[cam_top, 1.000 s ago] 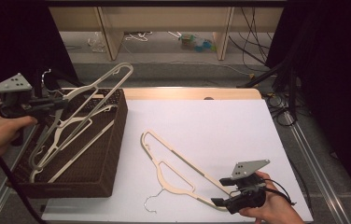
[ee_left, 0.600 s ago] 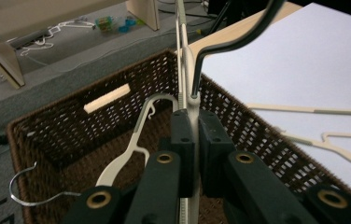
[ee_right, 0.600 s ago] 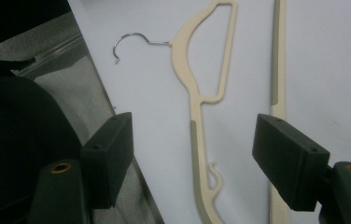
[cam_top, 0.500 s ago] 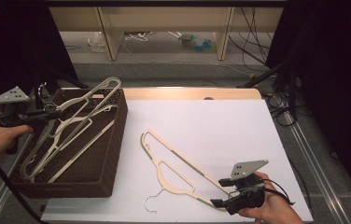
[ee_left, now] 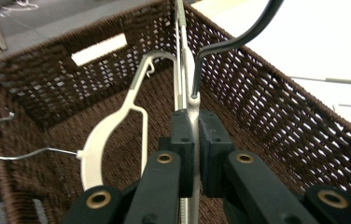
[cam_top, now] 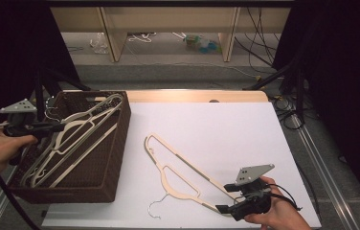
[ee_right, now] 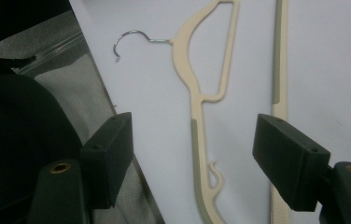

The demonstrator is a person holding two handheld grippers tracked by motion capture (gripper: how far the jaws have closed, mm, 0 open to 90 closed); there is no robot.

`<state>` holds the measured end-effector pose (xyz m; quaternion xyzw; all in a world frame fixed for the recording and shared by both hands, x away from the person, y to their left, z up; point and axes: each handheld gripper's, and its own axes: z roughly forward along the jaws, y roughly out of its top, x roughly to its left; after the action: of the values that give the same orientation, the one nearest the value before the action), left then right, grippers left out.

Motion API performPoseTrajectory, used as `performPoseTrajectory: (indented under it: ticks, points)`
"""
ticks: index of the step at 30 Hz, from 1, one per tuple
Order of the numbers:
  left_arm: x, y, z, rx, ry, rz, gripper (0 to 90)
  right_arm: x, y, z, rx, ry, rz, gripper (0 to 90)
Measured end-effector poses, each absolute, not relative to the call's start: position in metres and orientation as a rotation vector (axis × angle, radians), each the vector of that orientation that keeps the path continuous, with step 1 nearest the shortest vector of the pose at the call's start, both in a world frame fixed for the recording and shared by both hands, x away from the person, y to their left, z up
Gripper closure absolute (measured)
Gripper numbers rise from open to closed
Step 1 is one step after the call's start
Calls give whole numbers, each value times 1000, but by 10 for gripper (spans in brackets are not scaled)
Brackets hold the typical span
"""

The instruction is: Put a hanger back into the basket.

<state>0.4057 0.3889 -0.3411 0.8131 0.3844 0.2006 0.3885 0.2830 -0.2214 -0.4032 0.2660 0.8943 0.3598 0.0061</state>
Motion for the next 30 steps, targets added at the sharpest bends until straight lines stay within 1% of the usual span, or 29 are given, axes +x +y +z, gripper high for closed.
performPoseTrajectory:
  ticks: [1,5,12,17,19,24,26,27,28,29,30]
  points:
    - [405,387,-344,2057,1011,486,859,283,-221,-403,831,2798,1127,301]
    - [408,386,-353,2049,1056,457,859,283,-221,-404,824,2795,1123,301]
    - [418,384,-365,2055,1093,432,858,284,-221,-405,822,2800,1122,301]
    - [426,384,-370,2116,1086,430,856,284,-221,-405,821,2802,1121,301]
    - [427,384,-372,2100,1111,426,851,284,-222,-405,822,2802,1122,301]
    - [431,394,-378,2098,1160,498,822,284,-221,-406,824,2801,1122,301]
    - [433,395,-382,2073,1191,521,808,284,-221,-406,827,2807,1125,300]
    - [438,398,-384,2085,1148,564,801,284,-221,-406,821,2812,1124,301]
    - [439,400,-386,2085,1149,579,795,284,-221,-406,823,2812,1120,301]
    - [441,401,-386,2093,1161,581,787,284,-221,-406,822,2812,1121,301]
    - [440,400,-389,2056,1209,572,782,284,-221,-406,823,2812,1124,301]
